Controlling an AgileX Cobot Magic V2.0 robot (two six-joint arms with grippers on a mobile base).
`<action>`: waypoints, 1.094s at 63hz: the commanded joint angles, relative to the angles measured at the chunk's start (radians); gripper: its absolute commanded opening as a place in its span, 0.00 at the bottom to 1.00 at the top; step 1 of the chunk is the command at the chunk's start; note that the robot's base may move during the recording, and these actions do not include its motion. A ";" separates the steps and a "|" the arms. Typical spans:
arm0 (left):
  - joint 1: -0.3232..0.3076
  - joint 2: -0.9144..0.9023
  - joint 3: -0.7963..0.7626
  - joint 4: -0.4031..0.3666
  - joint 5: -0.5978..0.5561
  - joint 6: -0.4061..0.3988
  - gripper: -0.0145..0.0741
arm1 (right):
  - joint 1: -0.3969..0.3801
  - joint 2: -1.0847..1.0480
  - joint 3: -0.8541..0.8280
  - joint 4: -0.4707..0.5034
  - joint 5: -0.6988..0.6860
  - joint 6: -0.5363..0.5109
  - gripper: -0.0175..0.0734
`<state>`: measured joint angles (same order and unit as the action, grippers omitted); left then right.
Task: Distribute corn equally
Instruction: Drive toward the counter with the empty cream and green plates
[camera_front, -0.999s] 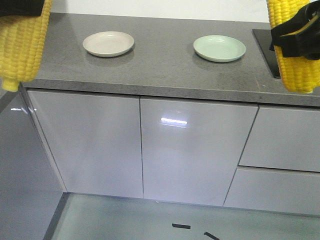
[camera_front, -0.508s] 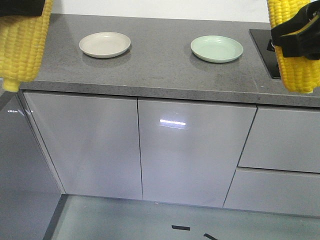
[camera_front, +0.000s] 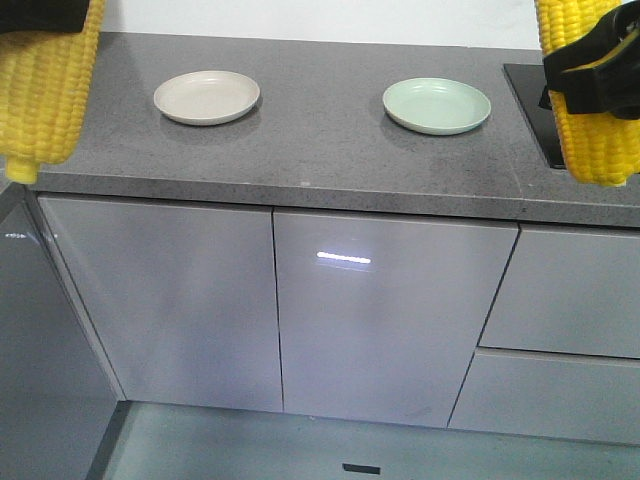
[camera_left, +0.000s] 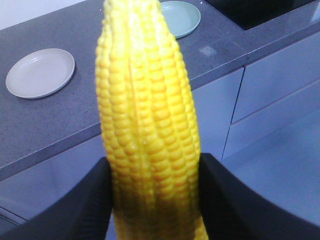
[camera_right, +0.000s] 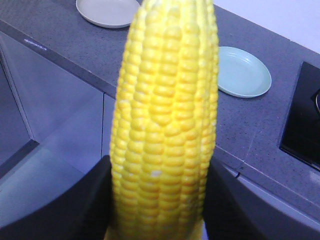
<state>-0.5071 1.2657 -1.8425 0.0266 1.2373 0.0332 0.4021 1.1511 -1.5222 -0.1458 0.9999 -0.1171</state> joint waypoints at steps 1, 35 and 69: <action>-0.003 -0.014 -0.021 -0.001 -0.069 -0.007 0.16 | -0.004 -0.016 -0.023 -0.013 -0.075 -0.008 0.18; -0.003 -0.014 -0.021 -0.001 -0.069 -0.007 0.16 | -0.004 -0.016 -0.023 -0.013 -0.075 -0.008 0.18; -0.003 -0.014 -0.021 -0.001 -0.069 -0.007 0.16 | -0.004 -0.016 -0.023 -0.013 -0.074 -0.008 0.18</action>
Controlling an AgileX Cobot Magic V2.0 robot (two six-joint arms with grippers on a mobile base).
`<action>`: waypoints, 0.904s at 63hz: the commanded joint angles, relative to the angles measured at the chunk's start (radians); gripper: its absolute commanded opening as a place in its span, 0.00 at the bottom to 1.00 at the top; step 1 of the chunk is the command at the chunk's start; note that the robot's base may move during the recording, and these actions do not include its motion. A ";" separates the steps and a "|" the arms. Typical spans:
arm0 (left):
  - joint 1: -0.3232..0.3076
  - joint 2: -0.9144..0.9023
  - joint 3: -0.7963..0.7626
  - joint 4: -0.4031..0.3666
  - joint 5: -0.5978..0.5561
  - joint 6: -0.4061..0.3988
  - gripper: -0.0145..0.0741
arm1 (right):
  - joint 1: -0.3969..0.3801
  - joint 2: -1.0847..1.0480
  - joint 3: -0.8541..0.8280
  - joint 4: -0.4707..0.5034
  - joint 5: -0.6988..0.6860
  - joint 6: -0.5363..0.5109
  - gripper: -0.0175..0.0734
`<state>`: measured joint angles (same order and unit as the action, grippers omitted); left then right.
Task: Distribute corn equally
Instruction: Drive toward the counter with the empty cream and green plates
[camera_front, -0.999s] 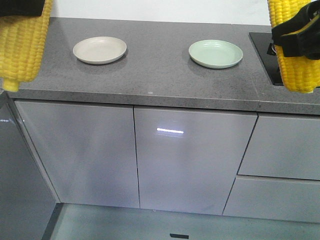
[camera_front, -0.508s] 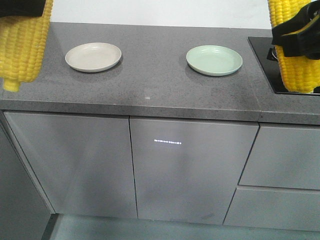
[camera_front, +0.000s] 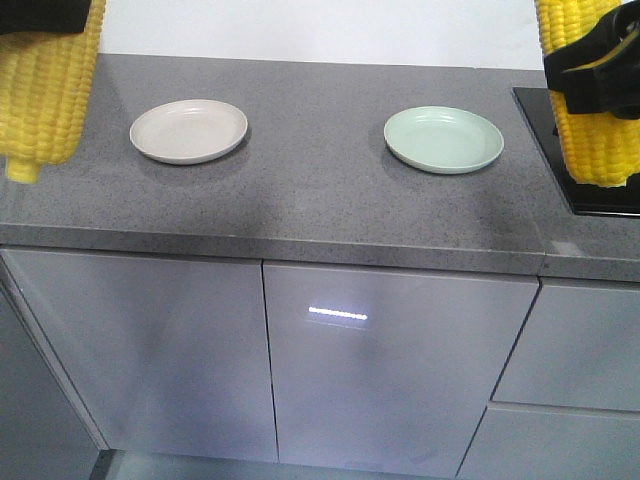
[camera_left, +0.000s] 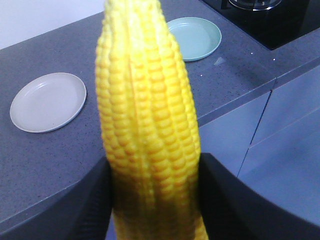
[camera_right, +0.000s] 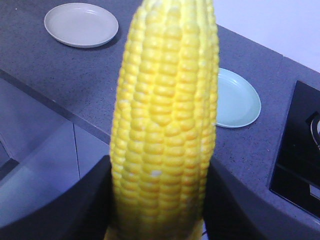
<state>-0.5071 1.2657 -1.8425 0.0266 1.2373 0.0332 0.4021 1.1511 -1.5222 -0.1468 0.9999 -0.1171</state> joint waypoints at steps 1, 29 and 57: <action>-0.003 -0.014 -0.021 -0.001 -0.069 -0.007 0.16 | -0.004 -0.016 -0.023 -0.012 -0.074 -0.008 0.18; -0.003 -0.014 -0.021 -0.001 -0.069 -0.007 0.16 | -0.004 -0.016 -0.023 -0.012 -0.074 -0.008 0.18; -0.003 -0.014 -0.021 -0.001 -0.069 -0.007 0.16 | -0.004 -0.016 -0.023 -0.012 -0.075 -0.008 0.18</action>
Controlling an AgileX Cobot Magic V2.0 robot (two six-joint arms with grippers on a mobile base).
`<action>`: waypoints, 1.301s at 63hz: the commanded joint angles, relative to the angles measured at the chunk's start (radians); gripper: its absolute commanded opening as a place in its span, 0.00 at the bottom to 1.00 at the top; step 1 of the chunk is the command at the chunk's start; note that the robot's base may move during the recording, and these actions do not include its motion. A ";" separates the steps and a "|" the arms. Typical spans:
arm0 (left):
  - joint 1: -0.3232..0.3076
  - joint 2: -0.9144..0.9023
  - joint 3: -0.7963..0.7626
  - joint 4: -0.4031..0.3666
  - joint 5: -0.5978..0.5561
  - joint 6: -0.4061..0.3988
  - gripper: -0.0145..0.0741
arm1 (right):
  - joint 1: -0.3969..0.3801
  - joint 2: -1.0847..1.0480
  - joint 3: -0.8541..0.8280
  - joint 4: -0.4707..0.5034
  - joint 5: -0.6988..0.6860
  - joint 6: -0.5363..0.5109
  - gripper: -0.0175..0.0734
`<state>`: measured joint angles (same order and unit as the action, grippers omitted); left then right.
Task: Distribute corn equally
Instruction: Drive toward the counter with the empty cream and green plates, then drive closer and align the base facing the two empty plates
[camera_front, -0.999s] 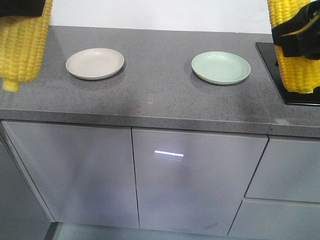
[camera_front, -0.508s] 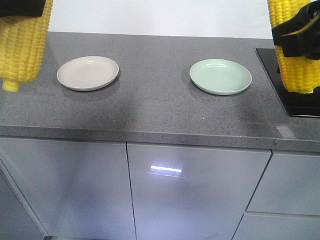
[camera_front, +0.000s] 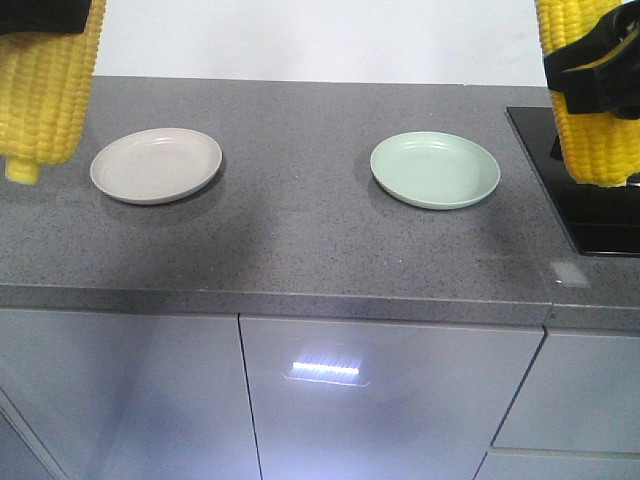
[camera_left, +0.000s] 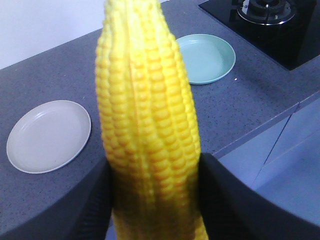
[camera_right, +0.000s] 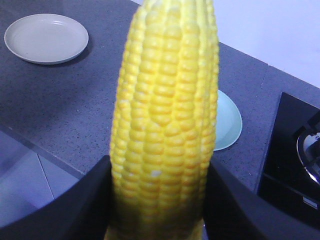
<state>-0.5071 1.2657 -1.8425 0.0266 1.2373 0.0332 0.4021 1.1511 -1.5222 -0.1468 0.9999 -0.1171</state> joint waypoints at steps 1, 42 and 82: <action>-0.003 -0.014 -0.021 -0.001 -0.069 -0.007 0.16 | -0.004 -0.016 -0.023 -0.012 -0.075 -0.008 0.18; -0.003 -0.014 -0.021 -0.001 -0.069 -0.007 0.16 | -0.004 -0.016 -0.023 -0.012 -0.075 -0.008 0.18; -0.003 -0.014 -0.021 -0.001 -0.069 -0.007 0.16 | -0.004 -0.016 -0.023 -0.012 -0.074 -0.008 0.18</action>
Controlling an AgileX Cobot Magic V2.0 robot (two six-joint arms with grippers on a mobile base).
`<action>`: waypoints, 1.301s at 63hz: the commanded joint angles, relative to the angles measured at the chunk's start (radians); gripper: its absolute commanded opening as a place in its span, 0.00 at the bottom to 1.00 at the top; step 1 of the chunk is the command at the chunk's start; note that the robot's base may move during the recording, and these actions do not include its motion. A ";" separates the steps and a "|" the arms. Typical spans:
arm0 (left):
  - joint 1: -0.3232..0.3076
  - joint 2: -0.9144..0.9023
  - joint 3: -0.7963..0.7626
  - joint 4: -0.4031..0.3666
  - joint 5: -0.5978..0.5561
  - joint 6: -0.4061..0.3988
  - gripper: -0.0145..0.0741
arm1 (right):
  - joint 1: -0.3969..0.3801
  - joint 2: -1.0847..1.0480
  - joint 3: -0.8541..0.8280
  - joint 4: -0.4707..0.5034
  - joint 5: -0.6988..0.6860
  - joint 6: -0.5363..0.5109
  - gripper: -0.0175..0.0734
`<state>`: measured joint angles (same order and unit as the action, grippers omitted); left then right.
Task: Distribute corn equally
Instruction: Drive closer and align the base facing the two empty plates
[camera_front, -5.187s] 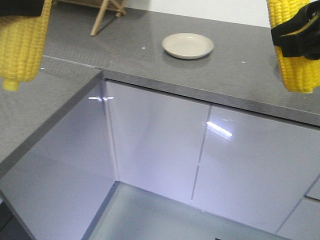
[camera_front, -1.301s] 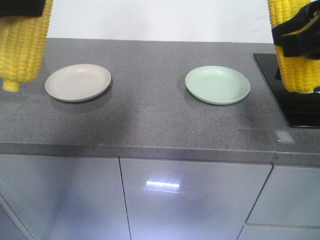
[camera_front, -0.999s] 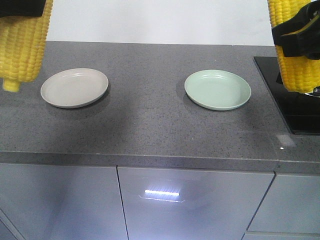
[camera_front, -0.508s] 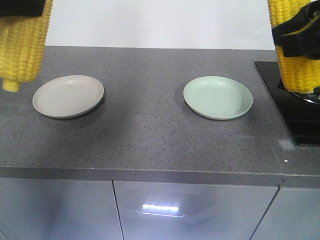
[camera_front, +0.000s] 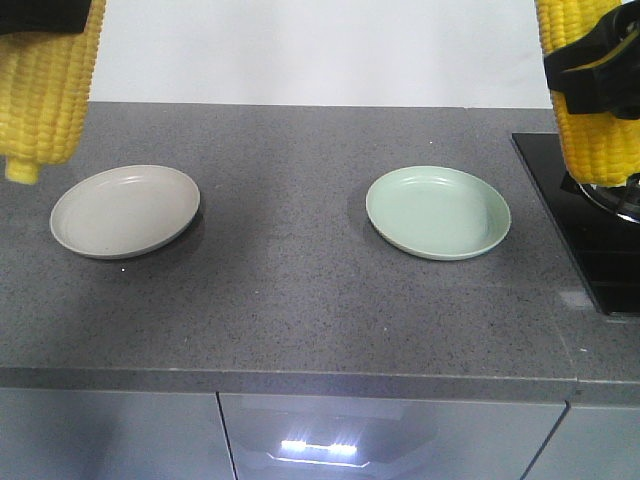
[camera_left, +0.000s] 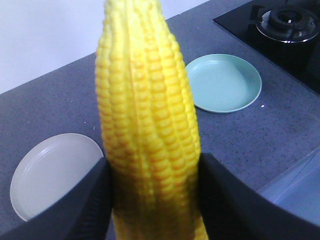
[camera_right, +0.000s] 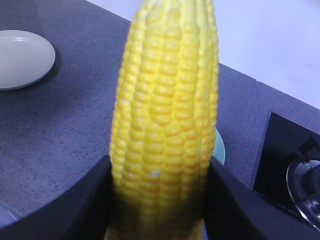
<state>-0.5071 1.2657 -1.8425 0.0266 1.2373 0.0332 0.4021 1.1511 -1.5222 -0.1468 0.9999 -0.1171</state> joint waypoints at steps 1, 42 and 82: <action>-0.003 -0.014 -0.021 -0.001 -0.069 -0.007 0.16 | -0.004 -0.016 -0.023 -0.012 -0.074 -0.008 0.18; -0.003 -0.014 -0.021 -0.001 -0.069 -0.007 0.16 | -0.004 -0.016 -0.023 -0.012 -0.074 -0.008 0.18; -0.003 -0.014 -0.021 -0.001 -0.069 -0.007 0.16 | -0.004 -0.016 -0.023 -0.012 -0.074 -0.008 0.18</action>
<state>-0.5071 1.2657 -1.8425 0.0266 1.2373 0.0332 0.4021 1.1511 -1.5222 -0.1468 0.9999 -0.1171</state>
